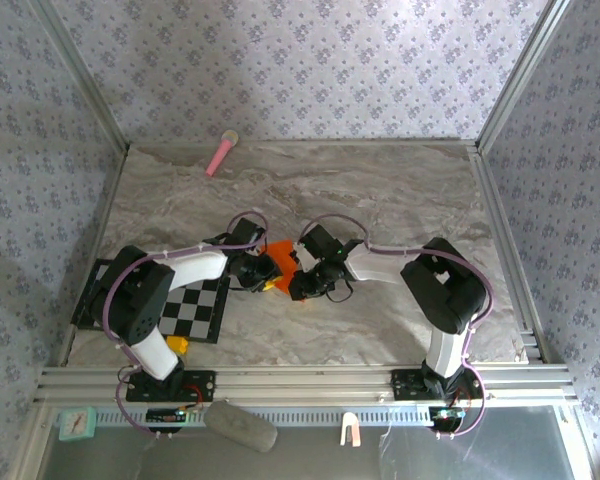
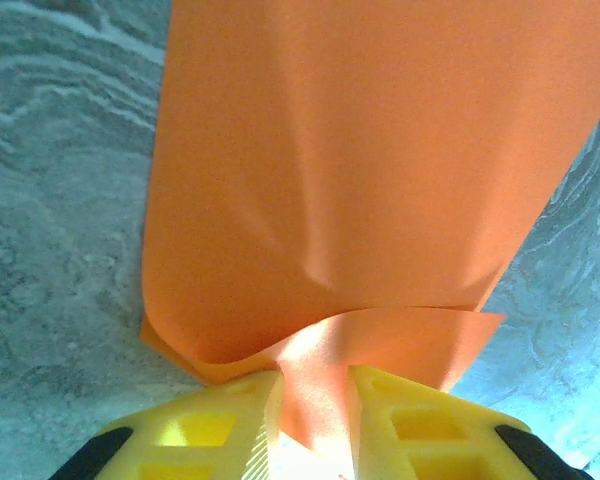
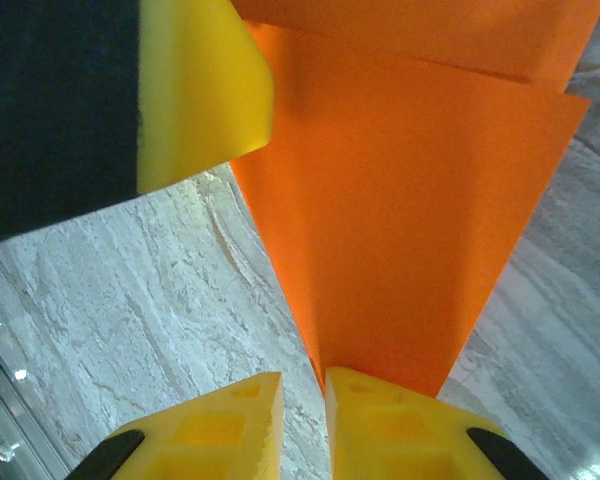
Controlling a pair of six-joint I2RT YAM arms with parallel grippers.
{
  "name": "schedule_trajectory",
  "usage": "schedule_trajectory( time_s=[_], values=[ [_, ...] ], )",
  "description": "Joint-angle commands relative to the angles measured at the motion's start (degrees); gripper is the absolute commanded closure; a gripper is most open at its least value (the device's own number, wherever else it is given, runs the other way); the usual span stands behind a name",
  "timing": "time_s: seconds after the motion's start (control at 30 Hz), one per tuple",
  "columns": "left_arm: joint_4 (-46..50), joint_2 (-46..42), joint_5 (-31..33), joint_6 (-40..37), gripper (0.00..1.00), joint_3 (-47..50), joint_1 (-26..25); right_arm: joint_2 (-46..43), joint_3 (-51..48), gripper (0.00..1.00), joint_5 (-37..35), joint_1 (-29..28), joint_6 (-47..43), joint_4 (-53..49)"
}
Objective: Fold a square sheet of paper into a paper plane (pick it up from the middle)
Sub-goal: Third fold the triangle at the center of the table.
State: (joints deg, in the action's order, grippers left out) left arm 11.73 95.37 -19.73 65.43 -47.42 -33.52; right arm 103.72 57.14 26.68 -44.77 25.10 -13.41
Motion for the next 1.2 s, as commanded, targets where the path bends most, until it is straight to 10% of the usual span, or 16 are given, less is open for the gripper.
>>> schedule_trajectory(
  time_s=[0.0,1.17],
  values=[
    [1.75,0.69,0.74,-0.60,0.73,0.09,-0.18,1.57,-0.46,0.81,1.09,-0.28,1.02,-2.38],
    [0.50,0.29,-1.16,-0.66,0.74,-0.48,-1.07,-3.07,-2.22,0.81,1.96,-0.09,2.66,-3.55]
  ],
)
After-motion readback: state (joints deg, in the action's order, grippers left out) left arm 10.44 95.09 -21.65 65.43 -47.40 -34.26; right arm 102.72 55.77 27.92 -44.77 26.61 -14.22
